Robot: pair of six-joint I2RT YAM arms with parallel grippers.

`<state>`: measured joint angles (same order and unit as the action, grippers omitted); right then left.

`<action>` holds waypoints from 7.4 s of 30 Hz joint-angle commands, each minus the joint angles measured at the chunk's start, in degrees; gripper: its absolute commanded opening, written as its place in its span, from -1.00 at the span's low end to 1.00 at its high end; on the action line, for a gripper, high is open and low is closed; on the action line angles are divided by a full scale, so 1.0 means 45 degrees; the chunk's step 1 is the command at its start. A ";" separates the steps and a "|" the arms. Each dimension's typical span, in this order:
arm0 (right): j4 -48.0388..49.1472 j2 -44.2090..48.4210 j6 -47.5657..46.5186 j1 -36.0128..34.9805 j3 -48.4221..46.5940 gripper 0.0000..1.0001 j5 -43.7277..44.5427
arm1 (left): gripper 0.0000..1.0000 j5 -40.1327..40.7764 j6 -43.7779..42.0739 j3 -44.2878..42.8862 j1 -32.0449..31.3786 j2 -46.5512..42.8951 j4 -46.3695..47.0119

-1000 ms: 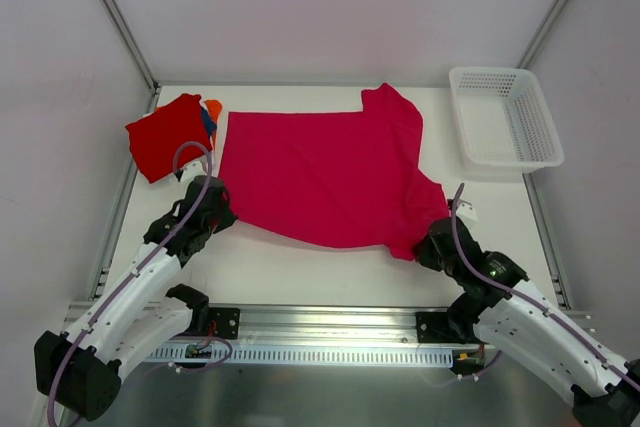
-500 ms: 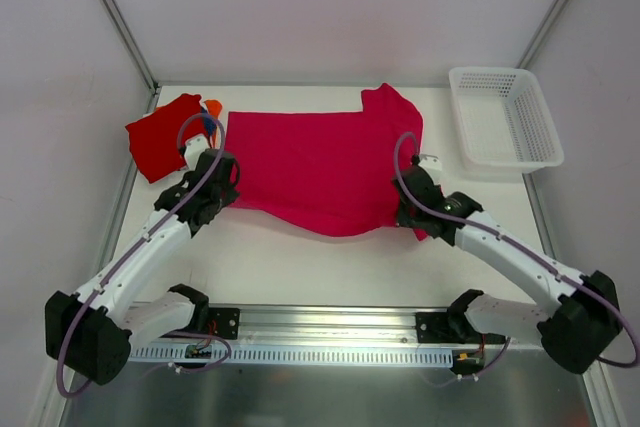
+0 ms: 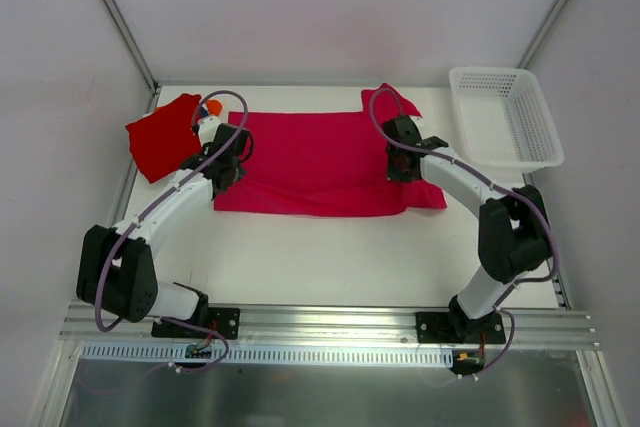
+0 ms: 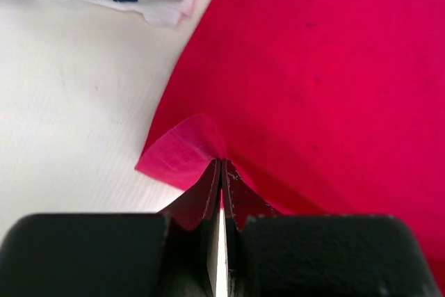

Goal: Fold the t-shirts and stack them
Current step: Fold the flattened tshirt in 1/3 of the way, then grap the side of the flattened tshirt furthest away from the robot with both arms

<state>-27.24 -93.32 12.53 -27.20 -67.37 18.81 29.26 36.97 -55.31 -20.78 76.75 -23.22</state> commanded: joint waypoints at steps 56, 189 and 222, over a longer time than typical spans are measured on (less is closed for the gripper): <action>0.2500 0.3944 -0.0011 -0.0598 0.3529 -0.99 -0.1052 | 0.98 -0.3939 -0.0732 0.1939 0.0964 -0.0829 0.2442; 0.5215 -1.2797 0.2878 0.5146 -1.3543 -0.31 -0.8320 | 0.98 -0.4880 -0.2142 -0.0014 0.0945 -0.0064 0.3696; 0.6873 -0.8288 0.3249 0.5498 -0.8274 -0.99 -0.9822 | 0.98 -1.1181 -0.3493 -1.2391 0.5357 1.2587 0.2172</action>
<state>-1.06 -137.05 26.22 -2.35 -107.53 -22.22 -8.75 20.01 -104.64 1.76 129.34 -10.79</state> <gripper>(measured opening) 0.015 0.990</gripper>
